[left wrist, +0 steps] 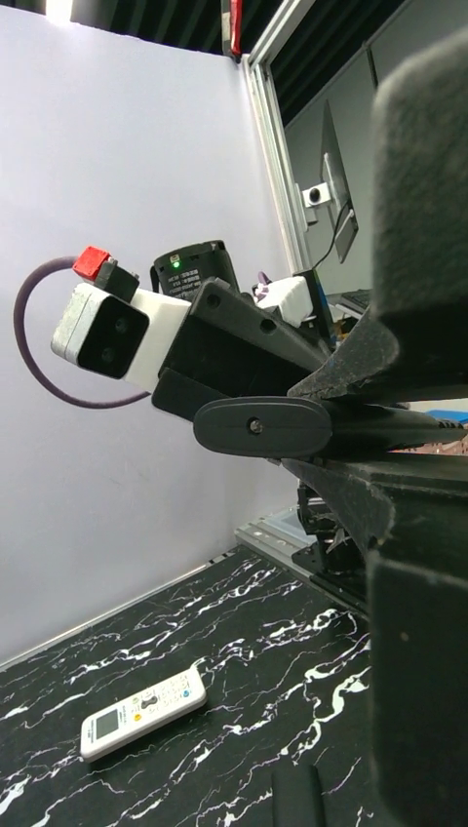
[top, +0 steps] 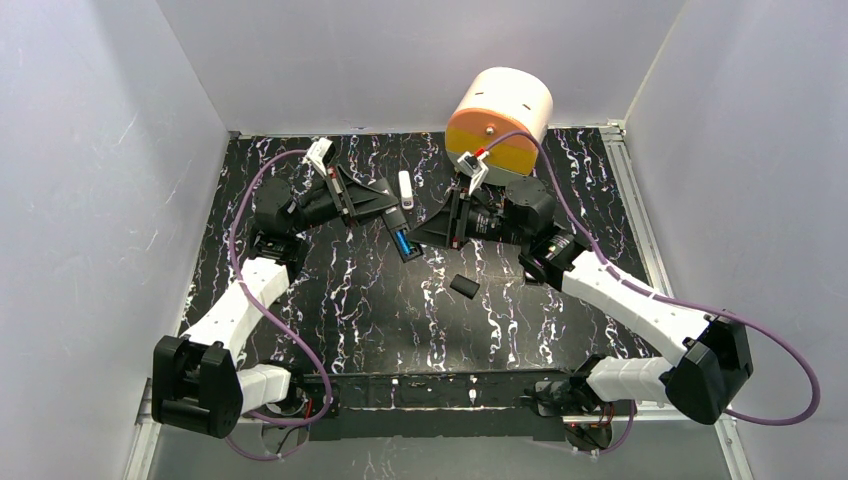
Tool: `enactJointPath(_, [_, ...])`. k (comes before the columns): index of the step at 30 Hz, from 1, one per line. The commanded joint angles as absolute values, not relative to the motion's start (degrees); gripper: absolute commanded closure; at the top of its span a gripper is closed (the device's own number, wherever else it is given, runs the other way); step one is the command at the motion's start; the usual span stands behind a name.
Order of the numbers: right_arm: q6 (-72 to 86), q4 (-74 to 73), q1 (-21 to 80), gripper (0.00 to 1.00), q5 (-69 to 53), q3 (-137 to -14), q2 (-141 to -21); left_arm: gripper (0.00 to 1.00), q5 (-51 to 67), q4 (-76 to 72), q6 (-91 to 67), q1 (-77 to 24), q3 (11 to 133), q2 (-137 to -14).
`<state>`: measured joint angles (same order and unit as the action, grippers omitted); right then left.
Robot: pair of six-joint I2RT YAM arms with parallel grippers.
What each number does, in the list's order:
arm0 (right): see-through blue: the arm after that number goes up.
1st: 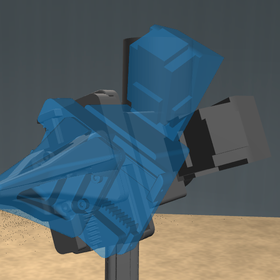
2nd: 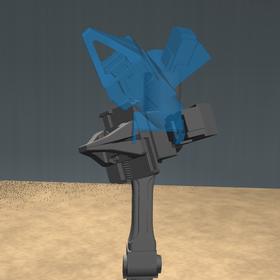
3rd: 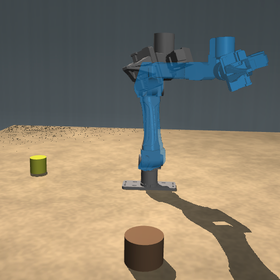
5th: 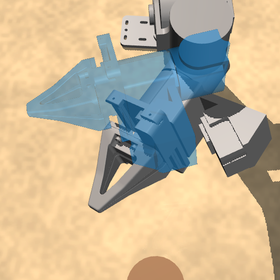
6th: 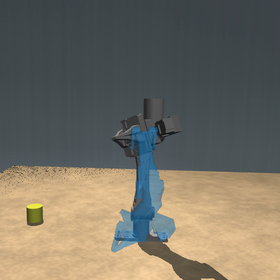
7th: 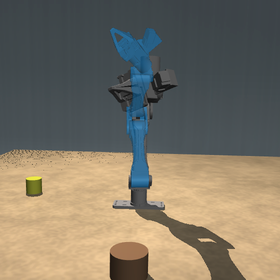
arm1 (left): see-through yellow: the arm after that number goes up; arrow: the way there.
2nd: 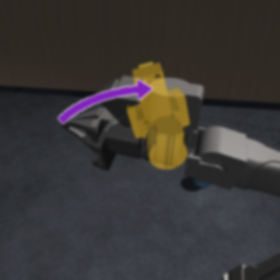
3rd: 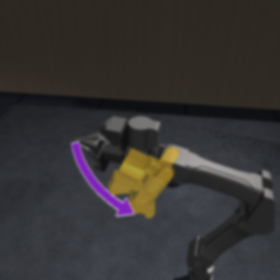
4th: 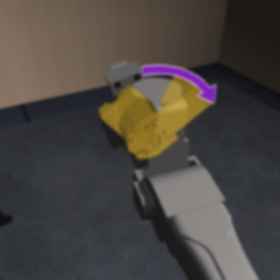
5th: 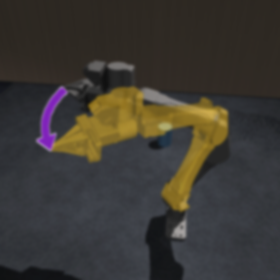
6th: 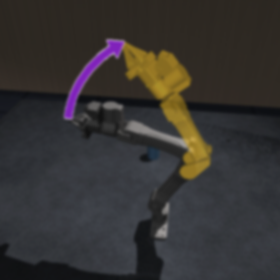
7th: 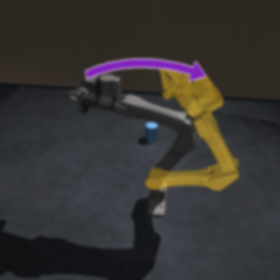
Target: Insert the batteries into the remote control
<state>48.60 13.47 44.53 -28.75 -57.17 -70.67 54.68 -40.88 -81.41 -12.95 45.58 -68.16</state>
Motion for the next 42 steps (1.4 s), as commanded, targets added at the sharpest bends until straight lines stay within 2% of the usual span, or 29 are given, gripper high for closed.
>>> enactJointPath(1, [43.07,9.5,44.52,0.48,-26.97,-60.85,-70.55,1.0,55.14,-39.68,-80.07,-12.77,47.78,-66.81])
enactJointPath(3, [42.27,7.53,44.24,0.35,-24.82,-61.37,-70.13,1.0,54.54,-36.95,-77.19,-12.54,47.29,-66.23])
enactJointPath(5, [40.7,3.8,42.88,0.28,-22.36,-61.87,-69.68,1.0,53.16,-32.14,-72.86,-12.25,46.59,-64.92])
enactJointPath(11, [35.9,-8.7,35.08,0.23,-13.19,-60.85,-69.6,1.0,41.64,-8.14,-53.69,-11.87,45.41,-59.87])
enactJointPath(13, [30.89,-13.54,33.6,0.22,-8.85,-60.89,-71.62,1.0,36.07,2.02,-48.81,-11.86,45.59,-58.53])
enactJointPath(15, [24.21,-18.58,33.36,0.19,-5.37,-61.86,-76.21,1.0,33.91,5.21,-47.32,-11.79,44.2,-57.43])
enactJointPath(20, [11.94,-27.41,33.83,0.17,-3.02,-64.15,-86.82,1.0,35.33,3.48,-48.15,-11.78,40.56,-56.19])
enactJointPath(28, [-3.21,-30.46,42.18,0.14,4.23,-63.43,-93.37,1.0,34.77,3.46,-47.24,-11.76,41.89,-57.2])
enactJointPath(34, [-6.14,-30.98,44.73,0.18,8.76,-62.55,-97.16,1.0,34.8,4.86,-45.68,-11.62,43.57,-58.52])
enactJointPath(42, [-8.12,-29.92,44.74,0.23,7.04,-62.01,-99.97,1.0,35.24,4.43,-46.12,-11.51,43.42,-58.88])
